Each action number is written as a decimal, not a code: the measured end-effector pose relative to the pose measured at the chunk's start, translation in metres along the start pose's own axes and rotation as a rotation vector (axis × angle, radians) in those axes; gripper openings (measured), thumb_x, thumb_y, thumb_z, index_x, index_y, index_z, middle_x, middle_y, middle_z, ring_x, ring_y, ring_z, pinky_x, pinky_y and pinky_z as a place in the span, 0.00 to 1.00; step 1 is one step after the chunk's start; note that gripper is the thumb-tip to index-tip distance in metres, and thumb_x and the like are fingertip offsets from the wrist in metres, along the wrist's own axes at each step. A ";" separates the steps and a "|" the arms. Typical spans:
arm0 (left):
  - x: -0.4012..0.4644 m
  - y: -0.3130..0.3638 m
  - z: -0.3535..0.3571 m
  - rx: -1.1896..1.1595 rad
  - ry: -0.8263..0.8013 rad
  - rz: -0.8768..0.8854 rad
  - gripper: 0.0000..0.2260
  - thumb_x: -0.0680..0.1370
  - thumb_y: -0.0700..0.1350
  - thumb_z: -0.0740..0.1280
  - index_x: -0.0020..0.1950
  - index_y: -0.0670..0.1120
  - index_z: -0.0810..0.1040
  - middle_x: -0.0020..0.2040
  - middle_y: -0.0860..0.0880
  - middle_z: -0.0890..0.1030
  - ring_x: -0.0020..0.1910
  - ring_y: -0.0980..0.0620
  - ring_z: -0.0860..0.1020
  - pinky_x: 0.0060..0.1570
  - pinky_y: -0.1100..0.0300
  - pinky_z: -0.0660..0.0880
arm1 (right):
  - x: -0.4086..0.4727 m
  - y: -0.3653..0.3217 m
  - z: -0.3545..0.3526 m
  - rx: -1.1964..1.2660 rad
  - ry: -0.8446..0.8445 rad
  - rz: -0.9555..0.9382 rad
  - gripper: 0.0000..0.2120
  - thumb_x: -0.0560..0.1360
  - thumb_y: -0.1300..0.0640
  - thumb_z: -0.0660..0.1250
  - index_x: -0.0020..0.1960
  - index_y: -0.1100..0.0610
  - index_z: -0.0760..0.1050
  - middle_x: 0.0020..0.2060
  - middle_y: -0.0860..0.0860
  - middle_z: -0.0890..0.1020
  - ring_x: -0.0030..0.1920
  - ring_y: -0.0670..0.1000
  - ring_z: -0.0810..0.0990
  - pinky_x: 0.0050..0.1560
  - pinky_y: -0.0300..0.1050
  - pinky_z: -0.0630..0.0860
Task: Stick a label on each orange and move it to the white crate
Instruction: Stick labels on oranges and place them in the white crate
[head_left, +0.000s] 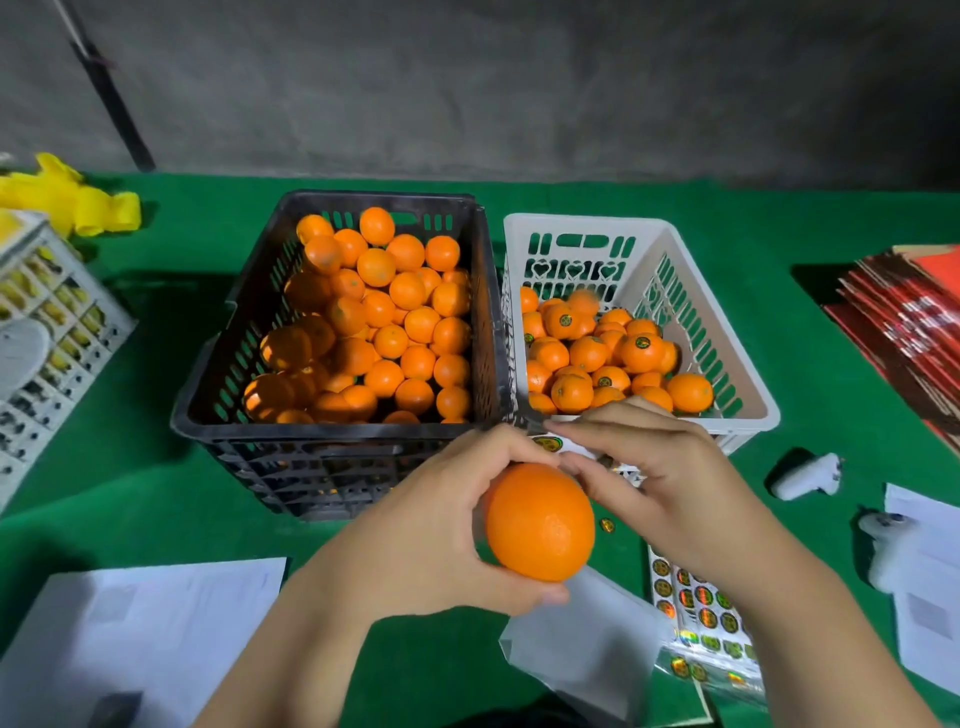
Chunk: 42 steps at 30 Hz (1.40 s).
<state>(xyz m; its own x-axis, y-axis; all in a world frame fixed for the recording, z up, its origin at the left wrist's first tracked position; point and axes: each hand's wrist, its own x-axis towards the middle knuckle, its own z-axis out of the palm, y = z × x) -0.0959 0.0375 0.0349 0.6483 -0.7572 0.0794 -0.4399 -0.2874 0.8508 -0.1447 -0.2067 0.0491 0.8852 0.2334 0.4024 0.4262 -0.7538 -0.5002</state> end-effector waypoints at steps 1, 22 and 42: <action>0.000 0.000 -0.001 0.008 -0.011 0.003 0.37 0.66 0.67 0.81 0.70 0.69 0.68 0.70 0.69 0.70 0.67 0.67 0.72 0.57 0.58 0.76 | -0.001 0.001 -0.002 0.105 -0.043 0.057 0.15 0.81 0.52 0.68 0.66 0.52 0.83 0.52 0.46 0.86 0.52 0.49 0.84 0.51 0.50 0.80; 0.020 0.003 0.017 -0.287 0.151 -0.131 0.34 0.62 0.68 0.83 0.63 0.63 0.77 0.61 0.61 0.80 0.59 0.56 0.82 0.52 0.46 0.85 | -0.016 -0.027 0.002 0.183 0.248 0.056 0.09 0.79 0.63 0.71 0.58 0.57 0.85 0.52 0.51 0.81 0.55 0.46 0.80 0.53 0.42 0.77; 0.041 -0.030 0.035 -0.685 0.323 -0.293 0.15 0.74 0.57 0.77 0.59 0.58 0.86 0.57 0.54 0.87 0.54 0.53 0.85 0.52 0.60 0.80 | -0.020 0.025 -0.006 -0.083 0.392 0.085 0.40 0.68 0.40 0.77 0.74 0.59 0.72 0.67 0.50 0.75 0.71 0.53 0.71 0.75 0.42 0.61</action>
<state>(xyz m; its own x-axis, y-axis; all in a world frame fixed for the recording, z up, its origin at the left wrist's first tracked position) -0.0779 -0.0059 -0.0058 0.8718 -0.4697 -0.1389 0.1856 0.0543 0.9811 -0.1528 -0.2339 0.0330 0.7717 -0.0716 0.6319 0.3238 -0.8110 -0.4873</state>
